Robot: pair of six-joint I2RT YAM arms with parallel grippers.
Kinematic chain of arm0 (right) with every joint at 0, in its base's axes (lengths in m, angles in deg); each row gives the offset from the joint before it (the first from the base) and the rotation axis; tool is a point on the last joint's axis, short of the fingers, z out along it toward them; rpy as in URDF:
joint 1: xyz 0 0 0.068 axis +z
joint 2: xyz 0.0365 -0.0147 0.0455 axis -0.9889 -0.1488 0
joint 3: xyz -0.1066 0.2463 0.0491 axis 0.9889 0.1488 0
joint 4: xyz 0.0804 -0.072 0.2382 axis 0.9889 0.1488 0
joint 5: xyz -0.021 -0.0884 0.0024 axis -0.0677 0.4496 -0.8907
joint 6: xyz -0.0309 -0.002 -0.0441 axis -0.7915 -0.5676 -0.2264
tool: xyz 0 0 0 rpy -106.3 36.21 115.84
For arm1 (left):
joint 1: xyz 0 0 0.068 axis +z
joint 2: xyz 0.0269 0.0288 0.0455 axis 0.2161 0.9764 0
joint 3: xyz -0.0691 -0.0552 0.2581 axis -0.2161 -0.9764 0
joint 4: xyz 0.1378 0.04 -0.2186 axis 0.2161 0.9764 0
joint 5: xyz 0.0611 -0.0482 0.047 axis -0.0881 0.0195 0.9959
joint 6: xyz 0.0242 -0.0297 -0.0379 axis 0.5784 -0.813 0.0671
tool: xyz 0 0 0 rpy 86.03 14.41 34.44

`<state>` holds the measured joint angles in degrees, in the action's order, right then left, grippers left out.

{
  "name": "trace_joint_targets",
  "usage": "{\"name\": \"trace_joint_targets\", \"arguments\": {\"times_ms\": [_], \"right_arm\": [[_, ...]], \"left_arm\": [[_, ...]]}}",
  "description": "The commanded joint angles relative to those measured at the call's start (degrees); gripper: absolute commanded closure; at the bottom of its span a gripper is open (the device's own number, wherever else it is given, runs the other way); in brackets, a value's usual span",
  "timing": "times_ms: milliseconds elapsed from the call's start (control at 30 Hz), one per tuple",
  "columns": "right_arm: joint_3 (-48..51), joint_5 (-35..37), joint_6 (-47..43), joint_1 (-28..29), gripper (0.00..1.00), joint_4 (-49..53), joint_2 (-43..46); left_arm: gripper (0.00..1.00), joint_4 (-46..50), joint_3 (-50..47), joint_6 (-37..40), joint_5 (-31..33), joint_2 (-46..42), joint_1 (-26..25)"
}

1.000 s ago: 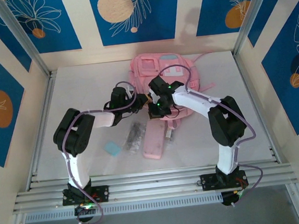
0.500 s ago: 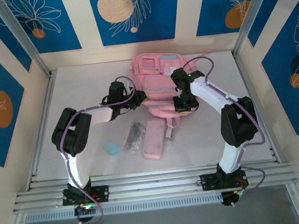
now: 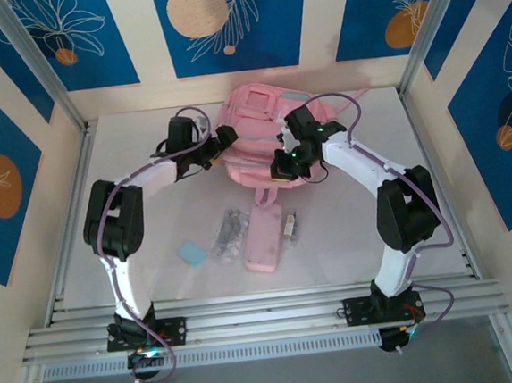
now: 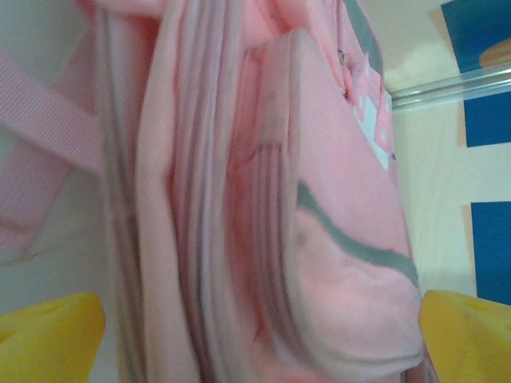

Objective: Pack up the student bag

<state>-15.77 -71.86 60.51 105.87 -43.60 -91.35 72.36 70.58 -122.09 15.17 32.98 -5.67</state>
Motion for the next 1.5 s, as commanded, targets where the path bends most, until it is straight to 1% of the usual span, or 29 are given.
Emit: {"name": "trace_joint_targets", "arguments": {"times_ms": [0, 100, 133, 200, 300, 400, 467, 500, 533, 567, 633, 667, 700, 733, 833, 933, 1000, 1133, 1267, 1367, 1467], "right_arm": [[-4.04, -9.18, 7.83, 0.23, 1.00, -12.77, -0.93], [-5.34, -9.75, 9.97, 1.17, 1.00, -14.51, -2.70], [-5.35, -10.30, 11.14, 1.88, 1.00, -15.71, -3.41], [-5.25, -11.31, 12.65, 3.32, 1.00, -17.23, -4.23], [-4.98, -11.86, 13.60, 5.93, 1.00, -18.03, -4.85], [-3.85, -13.76, 13.91, 7.89, 1.00, -17.97, -4.91], [-3.33, -15.16, 12.43, 8.56, 1.00, -16.01, -4.51], [-3.52, -15.70, 10.71, 8.78, 1.00, -13.80, -4.39], [-4.01, -16.01, 7.99, 8.96, 1.00, -10.30, -4.29], [-4.44, -15.75, 4.92, 8.97, 1.00, -6.29, -4.20], [-4.68, -13.90, -1.90, 8.51, 1.00, 2.22, -4.08], [-4.51, -12.76, -4.88, 8.09, 1.00, 6.22, -4.02], [-4.22, -11.07, -7.69, 7.50, 1.00, 9.89, -4.06], [-3.38, -8.46, -10.89, 6.54, 1.00, 14.19, -3.90], [-0.67, -2.80, -16.69, 3.85, 1.00, 21.11, -3.24], [0.84, 8.32, -18.76, 1.30, 1.00, 25.13, -2.97], [0.90, 17.10, -18.62, -0.49, 1.00, 26.35, -3.52], [-0.98, 27.63, -19.83, -4.39, 1.00, 27.64, -6.43], [-3.83, 34.99, -22.25, -8.69, 1.00, 26.08, -9.21], [-6.85, 39.05, -24.63, -13.03, 1.00, 21.96, -11.59], [-10.05, 42.63, -26.63, -16.74, 1.00, 16.65, -14.30]], "left_arm": [[0.00, -2.62, -9.22, -3.08, 3.11, -8.86, 0.00], [0.00, -12.18, -17.60, -11.84, 2.42, -12.27, -0.41], [0.00, -16.04, -20.35, -15.38, 2.98, -13.03, -0.89], [0.00, -21.13, -23.24, -19.94, 4.72, -13.37, -1.85], [0.00, -26.33, -23.44, -24.01, 6.18, -11.28, -3.35], [0.00, -29.26, -20.94, -25.90, 6.28, -7.32, -4.95], [0.00, -31.41, -19.46, -26.71, 6.38, -4.50, -5.86], [0.04, -31.93, -18.65, -26.66, 6.32, -3.10, -6.01], [0.17, -32.60, -18.15, -26.49, 6.03, -2.09, -5.97], [0.34, -33.92, -17.86, -26.14, 5.76, -1.04, -5.85], [0.73, -35.28, -17.51, -25.67, 4.79, 0.15, -5.18], [0.88, -35.18, -17.20, -25.15, 4.01, 0.43, -4.80], [0.96, -34.83, -16.97, -24.74, 3.24, 0.53, -4.30], [1.00, -34.77, -16.79, -24.18, 2.26, 0.45, -3.82], [1.00, -32.53, -16.13, -21.32, -0.42, -0.45, -2.58], [1.00, -26.03, -14.66, -16.15, -2.86, -2.28, -1.59], [1.00, -22.40, -13.93, -13.21, -3.88, -3.42, -1.33], [1.00, -18.91, -13.62, -10.27, -4.27, -5.15, -0.86], [1.00, -15.92, -12.47, -8.03, -6.29, -5.36, -0.32], [1.00, -13.14, -11.19, -5.83, -9.13, -5.16, 0.01], [1.00, -8.21, -10.34, -1.45, -10.09, -6.23, 0.13]]}}
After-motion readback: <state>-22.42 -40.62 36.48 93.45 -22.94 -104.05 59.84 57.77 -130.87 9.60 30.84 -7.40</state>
